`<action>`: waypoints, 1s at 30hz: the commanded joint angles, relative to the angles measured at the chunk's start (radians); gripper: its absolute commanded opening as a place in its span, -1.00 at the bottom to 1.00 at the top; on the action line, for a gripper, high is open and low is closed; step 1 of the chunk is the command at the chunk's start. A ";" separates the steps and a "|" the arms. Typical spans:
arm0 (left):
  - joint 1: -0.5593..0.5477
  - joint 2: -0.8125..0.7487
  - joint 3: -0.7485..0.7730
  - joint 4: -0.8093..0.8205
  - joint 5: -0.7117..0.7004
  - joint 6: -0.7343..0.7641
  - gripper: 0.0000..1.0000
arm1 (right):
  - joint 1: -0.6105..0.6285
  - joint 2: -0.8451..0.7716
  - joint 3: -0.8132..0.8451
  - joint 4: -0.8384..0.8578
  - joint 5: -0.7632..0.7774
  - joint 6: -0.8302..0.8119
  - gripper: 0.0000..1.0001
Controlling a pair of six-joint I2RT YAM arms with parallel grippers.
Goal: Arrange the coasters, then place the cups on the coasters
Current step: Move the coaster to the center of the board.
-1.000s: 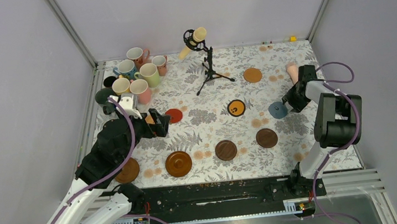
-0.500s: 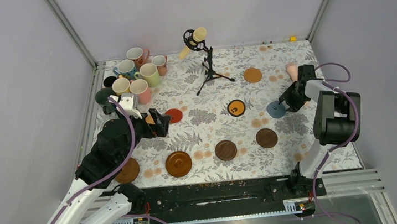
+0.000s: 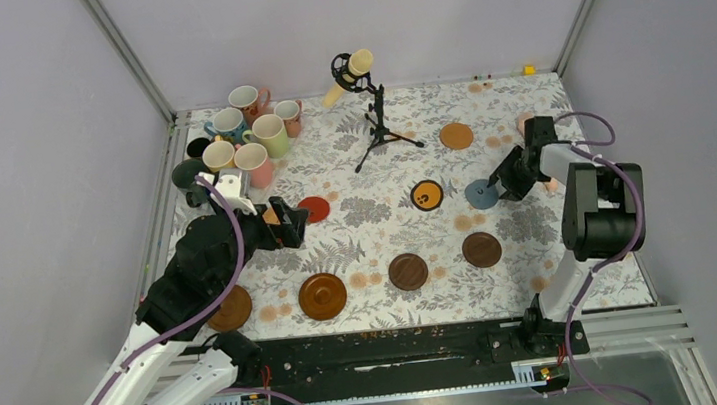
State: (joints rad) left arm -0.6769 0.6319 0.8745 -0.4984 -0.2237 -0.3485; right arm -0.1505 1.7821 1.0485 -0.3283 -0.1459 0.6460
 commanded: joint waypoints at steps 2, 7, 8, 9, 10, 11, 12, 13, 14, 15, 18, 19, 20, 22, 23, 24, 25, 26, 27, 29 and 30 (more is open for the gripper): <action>-0.004 -0.010 0.000 0.059 0.008 -0.006 0.97 | 0.035 0.023 0.039 -0.047 -0.029 -0.008 0.01; -0.003 -0.008 0.001 0.060 0.014 -0.006 0.97 | 0.088 0.050 0.090 -0.105 -0.005 -0.019 0.00; -0.004 -0.008 0.001 0.059 0.013 -0.006 0.98 | 0.097 0.047 0.092 -0.106 -0.002 -0.017 0.00; -0.004 -0.009 0.001 0.060 0.011 -0.006 0.97 | 0.102 0.045 0.093 -0.107 -0.008 -0.007 0.01; -0.004 -0.009 0.000 0.060 0.010 -0.006 0.97 | 0.105 0.044 0.094 -0.108 -0.016 0.000 0.01; -0.004 -0.010 0.000 0.059 0.008 -0.006 0.97 | 0.112 0.042 0.096 -0.109 -0.020 0.010 0.00; -0.004 -0.009 0.000 0.059 0.008 -0.006 0.97 | 0.118 0.041 0.101 -0.113 -0.019 0.013 0.00; -0.004 -0.009 0.000 0.059 0.008 -0.006 0.98 | 0.125 0.040 0.104 -0.118 -0.018 0.013 0.01; -0.003 -0.007 0.000 0.060 0.008 -0.006 0.97 | 0.130 0.038 0.106 -0.124 -0.020 0.014 0.01; -0.003 -0.007 0.001 0.060 0.008 -0.006 0.97 | 0.136 0.035 0.108 -0.125 -0.021 0.016 0.01; -0.003 -0.006 0.001 0.059 0.009 -0.006 0.98 | 0.141 0.026 0.107 -0.125 -0.034 0.021 0.00; -0.004 -0.006 0.000 0.059 0.010 -0.006 0.97 | 0.141 0.021 0.107 -0.125 -0.037 0.022 0.00; -0.003 -0.007 0.000 0.058 0.008 -0.006 0.98 | 0.141 0.012 0.107 -0.126 -0.042 0.025 0.00; -0.003 -0.008 -0.002 0.059 0.008 -0.006 0.98 | 0.141 -0.016 0.105 -0.112 -0.046 0.032 0.01; -0.003 -0.007 -0.002 0.059 0.007 -0.006 0.97 | 0.141 -0.032 0.103 -0.101 -0.045 0.038 0.02; -0.003 -0.007 -0.002 0.060 0.007 -0.006 0.97 | 0.141 -0.044 0.103 -0.086 -0.040 0.048 0.04; -0.003 -0.007 -0.002 0.059 0.009 -0.006 0.97 | 0.141 -0.052 0.105 -0.060 -0.041 0.052 0.06; -0.003 -0.006 -0.001 0.059 0.010 -0.006 0.97 | 0.143 -0.057 0.104 -0.036 -0.041 0.058 0.08; -0.004 -0.006 -0.001 0.058 0.010 -0.006 0.97 | 0.142 -0.058 0.105 -0.019 -0.039 0.068 0.09; -0.004 -0.006 -0.002 0.060 0.009 -0.006 0.97 | 0.145 -0.053 0.110 0.038 -0.043 0.082 0.10; -0.004 -0.006 -0.003 0.059 0.010 -0.006 0.97 | 0.146 -0.045 0.114 0.059 -0.040 0.094 0.10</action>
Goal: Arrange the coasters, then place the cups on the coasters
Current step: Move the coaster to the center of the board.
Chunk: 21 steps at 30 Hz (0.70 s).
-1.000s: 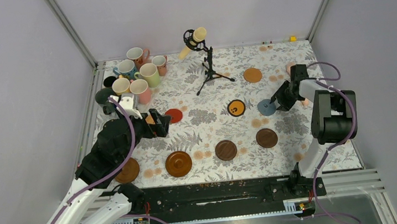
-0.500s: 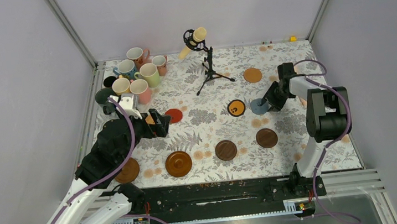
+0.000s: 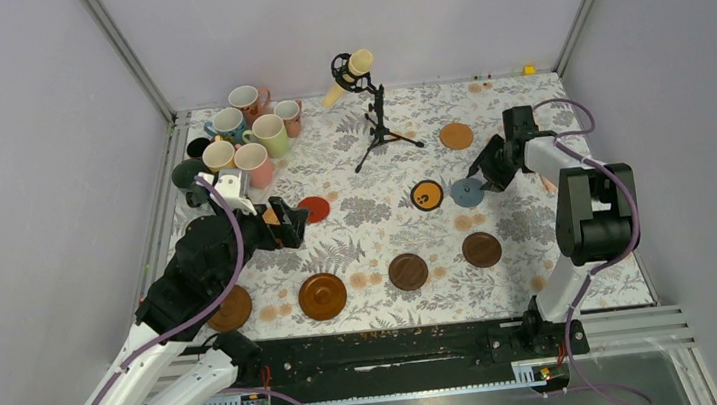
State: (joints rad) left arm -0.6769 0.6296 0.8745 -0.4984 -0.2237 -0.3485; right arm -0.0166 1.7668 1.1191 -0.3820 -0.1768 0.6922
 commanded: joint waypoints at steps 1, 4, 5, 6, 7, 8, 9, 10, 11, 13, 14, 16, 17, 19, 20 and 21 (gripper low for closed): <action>-0.004 -0.005 -0.003 0.058 0.009 -0.006 0.98 | 0.012 -0.017 0.054 0.127 -0.006 0.060 0.10; -0.004 -0.006 -0.003 0.058 0.008 -0.006 0.97 | 0.012 0.044 0.101 0.146 -0.019 0.085 0.07; -0.004 -0.006 -0.003 0.058 0.008 -0.005 0.97 | 0.012 0.061 0.113 0.154 -0.022 0.096 0.06; -0.004 -0.006 -0.003 0.059 0.008 -0.004 0.97 | 0.012 0.075 0.124 0.162 -0.019 0.106 0.05; -0.003 -0.006 -0.003 0.059 0.007 -0.004 0.98 | 0.011 0.088 0.133 0.167 -0.016 0.117 0.05; -0.003 -0.006 -0.003 0.059 0.005 -0.004 0.97 | 0.036 0.101 0.143 0.168 -0.015 0.125 0.04; -0.004 -0.004 -0.003 0.059 0.005 -0.003 0.97 | 0.043 0.115 0.155 0.169 -0.014 0.132 0.04; -0.003 -0.004 -0.002 0.058 0.004 -0.003 0.97 | 0.046 0.127 0.164 0.168 -0.010 0.144 0.03; -0.003 -0.003 -0.002 0.058 0.004 -0.003 0.98 | 0.048 0.139 0.173 0.167 -0.009 0.153 0.03; -0.004 -0.002 -0.002 0.058 0.002 -0.002 0.97 | 0.054 0.163 0.188 0.166 -0.012 0.160 0.02; -0.003 -0.002 -0.002 0.057 0.001 -0.003 0.97 | 0.057 0.175 0.197 0.151 -0.010 0.160 0.02; -0.003 0.000 -0.001 0.058 0.002 -0.001 0.98 | 0.065 0.191 0.203 0.124 0.003 0.156 0.02; -0.004 0.000 0.000 0.058 0.002 -0.001 0.97 | 0.069 0.190 0.201 0.115 0.011 0.153 0.02; -0.003 0.001 0.000 0.058 0.001 -0.001 0.97 | 0.075 0.177 0.195 0.081 0.043 0.150 0.02; -0.004 0.001 0.000 0.059 0.001 -0.001 0.98 | 0.077 0.169 0.192 0.067 0.056 0.147 0.02; -0.003 0.000 0.000 0.058 0.002 -0.002 0.98 | 0.079 0.162 0.189 0.056 0.070 0.141 0.02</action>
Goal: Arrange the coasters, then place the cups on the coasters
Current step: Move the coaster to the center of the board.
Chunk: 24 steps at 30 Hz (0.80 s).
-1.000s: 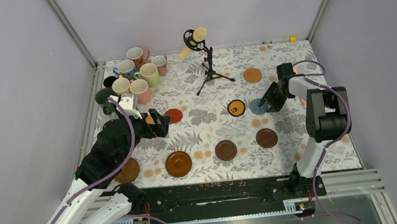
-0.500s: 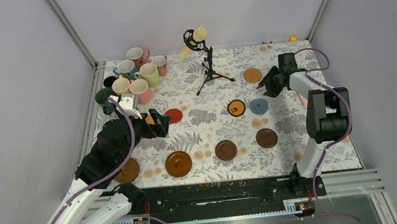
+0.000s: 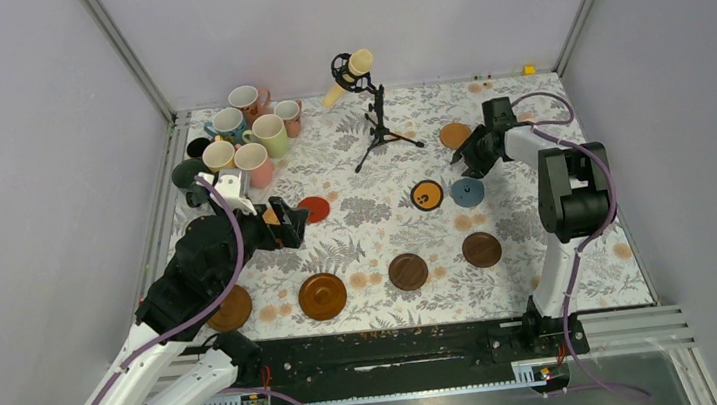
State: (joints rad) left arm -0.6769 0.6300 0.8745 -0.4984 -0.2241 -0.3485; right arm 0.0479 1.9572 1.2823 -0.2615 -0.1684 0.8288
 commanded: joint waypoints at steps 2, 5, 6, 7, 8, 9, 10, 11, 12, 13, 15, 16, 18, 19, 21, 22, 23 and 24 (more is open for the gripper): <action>-0.003 0.000 0.000 0.060 0.008 -0.004 0.97 | 0.018 -0.039 0.016 -0.077 0.079 -0.004 0.02; -0.003 0.000 0.001 0.059 0.012 -0.004 0.98 | 0.020 -0.049 -0.004 -0.078 0.084 -0.008 0.02; -0.003 -0.001 0.001 0.059 0.013 -0.005 0.97 | 0.023 -0.053 -0.010 -0.080 0.090 -0.012 0.02; -0.003 -0.002 0.000 0.059 0.012 -0.004 0.98 | 0.025 -0.058 -0.019 -0.080 0.097 -0.013 0.02; -0.004 -0.005 0.000 0.059 0.011 -0.004 0.97 | 0.026 -0.062 -0.024 -0.080 0.100 -0.015 0.02; -0.003 -0.006 -0.002 0.060 0.011 -0.004 0.97 | 0.027 -0.064 -0.029 -0.080 0.101 -0.014 0.02; -0.004 -0.008 -0.002 0.060 0.009 -0.004 0.97 | 0.027 -0.066 -0.031 -0.080 0.100 -0.013 0.01; -0.003 -0.010 -0.002 0.058 0.008 -0.004 0.97 | 0.028 -0.070 -0.035 -0.080 0.098 -0.013 0.01; -0.004 -0.011 -0.001 0.058 0.008 -0.004 0.97 | 0.030 -0.074 -0.039 -0.081 0.097 -0.011 0.01; -0.003 -0.011 -0.002 0.058 0.008 -0.004 0.97 | 0.032 -0.080 -0.044 -0.080 0.097 -0.010 0.01; -0.003 -0.014 -0.003 0.059 0.007 -0.004 0.98 | 0.042 -0.092 -0.057 -0.081 0.102 -0.011 0.01; -0.003 -0.016 -0.003 0.058 0.007 -0.004 0.97 | 0.047 -0.099 -0.066 -0.081 0.106 -0.010 0.00; -0.003 -0.017 -0.003 0.058 0.006 -0.004 0.97 | 0.058 -0.110 -0.078 -0.096 0.119 -0.010 0.00; -0.003 -0.018 -0.003 0.057 0.006 -0.004 0.97 | 0.061 -0.119 -0.091 -0.106 0.121 -0.010 0.00; -0.003 -0.019 -0.005 0.059 0.006 -0.005 0.97 | 0.064 -0.145 -0.136 -0.096 0.116 0.011 0.00; -0.003 -0.021 -0.005 0.058 0.006 -0.006 0.97 | 0.064 -0.162 -0.161 -0.080 0.107 0.020 0.00; -0.004 -0.022 -0.005 0.058 0.006 -0.006 0.97 | 0.064 -0.179 -0.182 -0.072 0.102 0.028 0.00; -0.004 -0.024 -0.005 0.058 0.007 -0.006 0.97 | 0.066 -0.198 -0.204 -0.065 0.100 0.033 0.00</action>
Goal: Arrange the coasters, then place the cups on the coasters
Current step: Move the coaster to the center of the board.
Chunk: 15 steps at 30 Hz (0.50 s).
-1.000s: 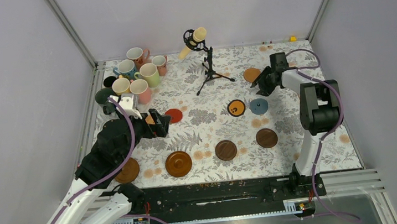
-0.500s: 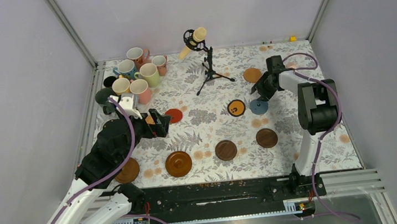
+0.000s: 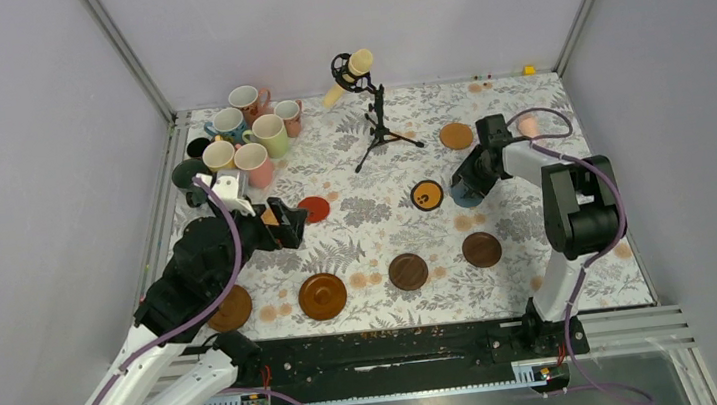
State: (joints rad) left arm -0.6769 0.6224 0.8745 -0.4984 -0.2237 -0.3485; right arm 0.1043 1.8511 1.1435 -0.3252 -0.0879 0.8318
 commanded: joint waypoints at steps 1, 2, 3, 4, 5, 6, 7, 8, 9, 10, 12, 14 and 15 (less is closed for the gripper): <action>-0.003 -0.016 -0.005 0.059 0.008 -0.006 0.97 | 0.010 -0.115 -0.084 0.011 0.021 0.036 0.00; -0.003 -0.018 -0.005 0.058 0.008 -0.007 0.98 | 0.011 -0.145 -0.101 0.019 0.022 0.041 0.00; -0.004 -0.018 -0.005 0.058 0.010 -0.007 0.98 | 0.011 -0.167 -0.110 0.021 0.028 0.045 0.00; -0.003 -0.018 -0.005 0.058 0.010 -0.007 0.98 | 0.011 -0.183 -0.109 0.023 0.034 0.047 0.00; -0.003 -0.019 -0.005 0.058 0.014 -0.009 0.97 | 0.011 -0.196 -0.103 0.034 0.039 0.045 0.00; -0.004 -0.018 -0.005 0.059 0.015 -0.009 0.97 | 0.011 -0.206 -0.093 0.044 0.045 0.041 0.00; -0.004 -0.018 -0.005 0.061 0.017 -0.009 0.97 | 0.011 -0.208 -0.078 0.049 0.059 0.041 0.00; -0.004 -0.019 -0.005 0.059 0.016 -0.009 0.97 | 0.011 -0.205 -0.059 0.065 0.070 0.036 0.00; -0.003 -0.019 -0.005 0.060 0.015 -0.009 0.98 | 0.011 -0.193 -0.040 0.084 0.080 0.029 0.00; -0.003 -0.019 -0.004 0.060 0.015 -0.010 0.97 | 0.012 -0.180 -0.022 0.098 0.082 0.028 0.00; -0.005 -0.019 -0.006 0.059 0.018 -0.010 0.97 | 0.009 -0.133 0.021 0.089 0.124 0.038 0.00; -0.005 -0.021 -0.006 0.059 0.016 -0.010 0.97 | 0.009 -0.084 0.064 0.087 0.134 0.044 0.00; -0.004 -0.022 -0.006 0.060 0.015 -0.010 0.97 | 0.009 -0.060 0.083 0.087 0.132 0.050 0.00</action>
State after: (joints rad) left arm -0.6773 0.6140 0.8745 -0.4980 -0.2207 -0.3508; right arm 0.1097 1.7130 1.1347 -0.2707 -0.0196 0.8612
